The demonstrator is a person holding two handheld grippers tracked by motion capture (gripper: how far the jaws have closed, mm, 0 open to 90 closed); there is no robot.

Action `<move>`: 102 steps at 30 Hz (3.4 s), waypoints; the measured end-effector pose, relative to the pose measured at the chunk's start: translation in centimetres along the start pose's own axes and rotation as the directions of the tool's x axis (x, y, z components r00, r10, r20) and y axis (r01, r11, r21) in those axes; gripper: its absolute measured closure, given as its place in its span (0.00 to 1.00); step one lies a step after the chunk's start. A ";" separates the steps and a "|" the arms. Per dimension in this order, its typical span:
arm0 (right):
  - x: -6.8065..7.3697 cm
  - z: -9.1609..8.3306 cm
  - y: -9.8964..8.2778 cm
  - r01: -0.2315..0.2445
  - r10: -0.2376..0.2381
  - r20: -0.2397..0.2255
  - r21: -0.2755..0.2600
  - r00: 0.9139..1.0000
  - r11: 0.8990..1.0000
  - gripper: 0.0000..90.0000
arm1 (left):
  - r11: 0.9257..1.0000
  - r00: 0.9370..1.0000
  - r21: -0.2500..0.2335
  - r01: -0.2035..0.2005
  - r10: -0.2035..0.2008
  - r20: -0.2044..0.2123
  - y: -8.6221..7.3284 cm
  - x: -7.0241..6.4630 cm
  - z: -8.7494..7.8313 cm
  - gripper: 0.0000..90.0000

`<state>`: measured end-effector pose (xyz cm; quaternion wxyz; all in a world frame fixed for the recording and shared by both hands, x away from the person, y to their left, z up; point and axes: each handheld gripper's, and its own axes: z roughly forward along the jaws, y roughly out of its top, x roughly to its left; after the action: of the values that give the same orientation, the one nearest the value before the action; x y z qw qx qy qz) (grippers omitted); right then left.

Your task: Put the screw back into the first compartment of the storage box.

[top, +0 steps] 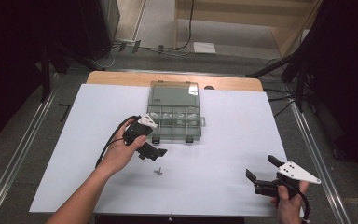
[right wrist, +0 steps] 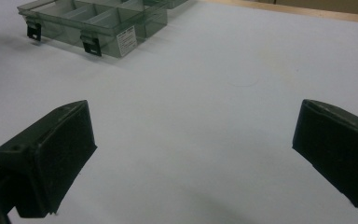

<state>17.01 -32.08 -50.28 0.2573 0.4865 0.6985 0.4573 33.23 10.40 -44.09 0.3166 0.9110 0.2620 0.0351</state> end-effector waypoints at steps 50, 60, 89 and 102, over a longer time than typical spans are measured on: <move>-0.3 -0.1 -0.5 -0.001 0.001 0.011 0.022 1.000 1.000 0.00 | 0.943 0.990 0.310 0.126 -0.141 0.028 -0.9 -3.0 2.5 0.69; -0.2 -0.1 -0.5 -0.004 0.004 0.012 0.024 1.000 1.000 0.00 | 0.928 0.988 0.346 0.136 -0.151 0.019 -0.8 -3.6 2.9 0.80; -0.2 0.1 -0.5 -0.002 0.002 0.019 0.020 1.000 1.000 0.00 | 0.925 0.992 0.358 0.125 -0.117 -0.045 -1.3 -3.7 3.6 0.98; -0.1 -0.1 -0.5 0.005 -0.005 0.015 0.006 1.000 1.000 0.00 | 0.940 0.991 0.314 0.132 -0.126 -0.038 -0.6 -3.0 2.3 0.98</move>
<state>16.77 -32.25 -50.70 0.2621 0.4889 0.6992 0.4510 30.93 8.01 -46.02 0.1661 0.9304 0.3262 -0.0201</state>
